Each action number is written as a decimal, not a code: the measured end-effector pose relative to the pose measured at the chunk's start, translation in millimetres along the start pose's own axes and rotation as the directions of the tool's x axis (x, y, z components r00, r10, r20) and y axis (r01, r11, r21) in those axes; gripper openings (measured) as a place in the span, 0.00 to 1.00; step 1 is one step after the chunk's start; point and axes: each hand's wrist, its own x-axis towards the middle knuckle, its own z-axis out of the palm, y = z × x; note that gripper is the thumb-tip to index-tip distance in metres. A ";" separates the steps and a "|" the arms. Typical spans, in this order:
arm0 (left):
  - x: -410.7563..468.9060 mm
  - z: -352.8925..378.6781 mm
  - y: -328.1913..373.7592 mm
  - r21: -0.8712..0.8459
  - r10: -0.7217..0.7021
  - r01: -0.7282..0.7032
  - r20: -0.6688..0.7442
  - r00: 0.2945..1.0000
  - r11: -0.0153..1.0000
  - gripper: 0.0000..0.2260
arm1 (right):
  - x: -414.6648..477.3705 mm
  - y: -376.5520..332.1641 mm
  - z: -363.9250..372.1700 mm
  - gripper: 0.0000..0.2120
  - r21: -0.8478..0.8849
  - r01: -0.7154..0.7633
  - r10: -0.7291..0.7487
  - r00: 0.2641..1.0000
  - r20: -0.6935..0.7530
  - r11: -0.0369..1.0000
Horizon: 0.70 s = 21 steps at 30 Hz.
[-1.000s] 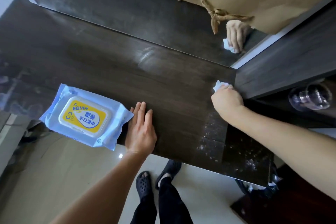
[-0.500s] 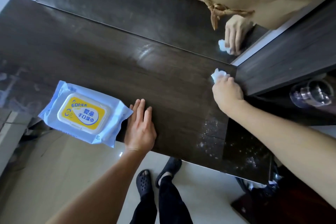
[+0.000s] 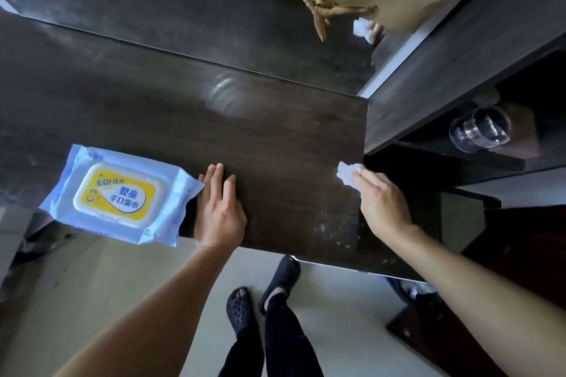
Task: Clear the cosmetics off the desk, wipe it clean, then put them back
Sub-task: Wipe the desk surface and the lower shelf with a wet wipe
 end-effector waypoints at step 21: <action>-1.7 2.2 -4.3 -0.041 0.009 -0.009 0.004 1.000 0.999 0.18 | -56.1 -64.8 20.3 0.19 0.137 0.024 -0.016 0.998 -0.057 0.990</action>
